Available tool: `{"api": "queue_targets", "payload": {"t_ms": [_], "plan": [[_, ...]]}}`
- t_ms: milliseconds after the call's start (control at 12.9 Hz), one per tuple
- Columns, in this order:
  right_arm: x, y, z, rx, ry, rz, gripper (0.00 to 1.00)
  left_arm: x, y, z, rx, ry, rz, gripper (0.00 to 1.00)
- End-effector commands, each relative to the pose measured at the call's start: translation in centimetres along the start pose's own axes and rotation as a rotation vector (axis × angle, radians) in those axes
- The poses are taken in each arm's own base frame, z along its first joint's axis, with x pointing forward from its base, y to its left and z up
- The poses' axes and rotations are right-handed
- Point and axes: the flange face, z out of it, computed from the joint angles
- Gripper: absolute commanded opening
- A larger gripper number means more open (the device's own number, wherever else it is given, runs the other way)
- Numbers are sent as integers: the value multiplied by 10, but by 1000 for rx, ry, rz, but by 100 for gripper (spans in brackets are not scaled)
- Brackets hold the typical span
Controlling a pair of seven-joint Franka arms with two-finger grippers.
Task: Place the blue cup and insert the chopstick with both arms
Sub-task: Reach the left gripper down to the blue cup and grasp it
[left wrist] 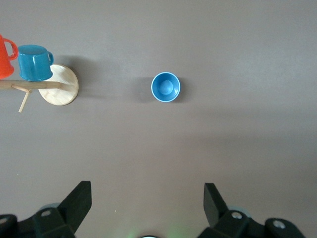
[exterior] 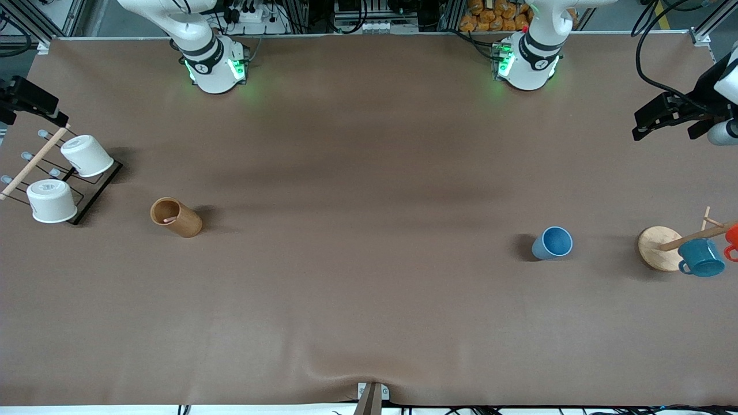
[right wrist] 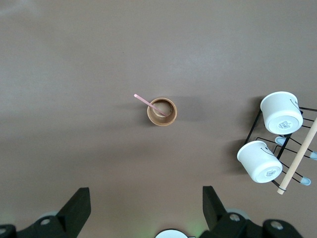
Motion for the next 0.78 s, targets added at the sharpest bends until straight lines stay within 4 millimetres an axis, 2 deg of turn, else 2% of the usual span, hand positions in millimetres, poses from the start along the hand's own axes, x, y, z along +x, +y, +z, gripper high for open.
{"api": "queue_targets", "payload": {"t_ms": [0,78,155,389,544,699], "plan": [[-2,-1,-7,7,3,17,100,1,-3,-6,1,9,-18,100],[-2,-2,-7,7,5,17,100,3,-3,-5,1,6,-12,100],[-3,-3,-8,9,6,17,100,9,-2,6,1,-14,-4,100],[-3,-5,-9,10,9,9,100,36,-3,54,1,-38,-18,100],[-3,-3,-9,7,8,6,100,54,-12,100,7,-12,-32,100],[0,-2,-4,5,-3,6,100,61,-7,160,-2,3,-30,100]]}}
